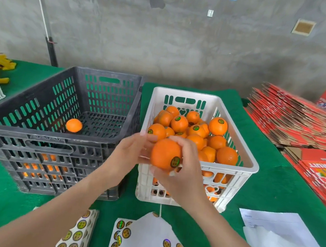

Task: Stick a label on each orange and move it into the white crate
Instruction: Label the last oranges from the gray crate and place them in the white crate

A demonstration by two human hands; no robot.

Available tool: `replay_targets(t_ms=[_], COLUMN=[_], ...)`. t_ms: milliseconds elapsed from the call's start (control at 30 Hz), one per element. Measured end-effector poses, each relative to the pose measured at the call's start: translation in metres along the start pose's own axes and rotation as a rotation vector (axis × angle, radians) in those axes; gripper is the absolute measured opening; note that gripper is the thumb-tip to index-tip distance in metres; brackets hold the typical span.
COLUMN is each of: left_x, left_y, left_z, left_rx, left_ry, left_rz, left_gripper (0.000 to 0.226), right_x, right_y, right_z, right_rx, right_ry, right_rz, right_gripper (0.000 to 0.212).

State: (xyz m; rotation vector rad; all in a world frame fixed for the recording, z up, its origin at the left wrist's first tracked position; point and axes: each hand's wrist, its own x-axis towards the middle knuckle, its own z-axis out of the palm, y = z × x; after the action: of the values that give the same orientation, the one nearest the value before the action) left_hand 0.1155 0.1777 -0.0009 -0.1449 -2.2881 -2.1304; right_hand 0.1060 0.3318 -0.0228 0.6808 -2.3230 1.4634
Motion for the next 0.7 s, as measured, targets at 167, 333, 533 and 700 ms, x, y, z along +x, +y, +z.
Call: replay_targets(t_ms=[167,333,533,700], left_x=[0.065,0.074,0.064,0.052], left_y=[-0.009,-0.021,-0.013,0.032], left_z=[0.013,0.013,0.021,-0.030], left_rx=[0.640,0.871,0.872,0.826], left_ry=[0.013,0.005,-0.043,0.281], left_rz=[0.020,-0.012,0.050,0.408], left_gripper=[0.035,0.040,0.037,0.026], right_x=[0.088,0.119,0.119,0.123], right_y=[0.044,0.091,0.087,0.018], right_z=[-0.048,-0.067,-0.066,0.002], right_rx=[-0.368,-0.744,-0.908,-0.462], right_ry=[0.044,-0.064,-0.096,0.072], right_rz=[0.306,0.616,0.627,-0.162], right_gripper=[0.082,0.077,0.068,0.043])
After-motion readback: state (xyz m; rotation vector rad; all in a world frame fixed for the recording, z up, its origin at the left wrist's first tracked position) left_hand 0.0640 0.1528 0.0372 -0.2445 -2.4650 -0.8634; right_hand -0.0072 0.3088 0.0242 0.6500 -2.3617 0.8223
